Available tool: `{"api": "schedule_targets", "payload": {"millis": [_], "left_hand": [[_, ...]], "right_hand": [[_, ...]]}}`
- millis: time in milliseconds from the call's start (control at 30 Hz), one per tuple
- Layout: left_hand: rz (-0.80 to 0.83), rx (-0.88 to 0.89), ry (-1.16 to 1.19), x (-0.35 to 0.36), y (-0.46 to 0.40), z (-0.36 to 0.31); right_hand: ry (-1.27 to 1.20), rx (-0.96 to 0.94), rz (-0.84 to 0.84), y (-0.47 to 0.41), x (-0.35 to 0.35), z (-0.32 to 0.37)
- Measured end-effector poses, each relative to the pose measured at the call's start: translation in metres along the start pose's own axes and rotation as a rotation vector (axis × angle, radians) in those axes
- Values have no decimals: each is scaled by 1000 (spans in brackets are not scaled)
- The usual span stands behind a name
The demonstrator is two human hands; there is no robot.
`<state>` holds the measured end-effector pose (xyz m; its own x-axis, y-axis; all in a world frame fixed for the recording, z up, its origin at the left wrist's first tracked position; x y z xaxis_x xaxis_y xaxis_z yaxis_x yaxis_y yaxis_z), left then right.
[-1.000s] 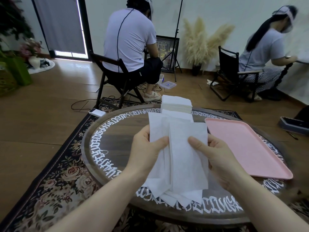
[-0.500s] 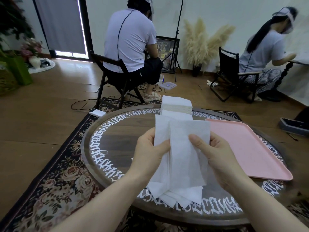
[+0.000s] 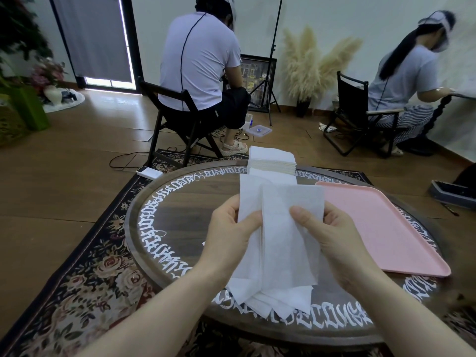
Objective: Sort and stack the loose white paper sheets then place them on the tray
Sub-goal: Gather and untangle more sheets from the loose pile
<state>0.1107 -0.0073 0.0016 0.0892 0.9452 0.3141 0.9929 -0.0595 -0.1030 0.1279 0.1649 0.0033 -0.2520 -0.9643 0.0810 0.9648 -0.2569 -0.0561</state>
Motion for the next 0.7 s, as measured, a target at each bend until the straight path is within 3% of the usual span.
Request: {"api": "schedule_targets", "payload": {"millis": [300,433,600,700], "left_hand": [[-2,28,-24,0,0,3],[-30,61,4,-4,-3,1],[-70,56,67,-7,-6,1],[-118,108,-44,-9,-6,1]], "right_hand": [[-3,-7,-12,1,2,-1],[74,-61,-100,1,1,2],[47,117,97,3,3,2],[-8,69,53,6,2,0]]}}
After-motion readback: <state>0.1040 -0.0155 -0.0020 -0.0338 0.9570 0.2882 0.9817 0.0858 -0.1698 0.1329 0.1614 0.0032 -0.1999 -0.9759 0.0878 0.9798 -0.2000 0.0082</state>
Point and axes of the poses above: each hand's wrist, its own y-axis away from the middle knuckle, its own x-axis out of the palm, z = x × y, the point moved 3 cm from there along -y, towards the middle knuckle, and after that the axes turned 8 degrees about -z, right-handed, at the moved point
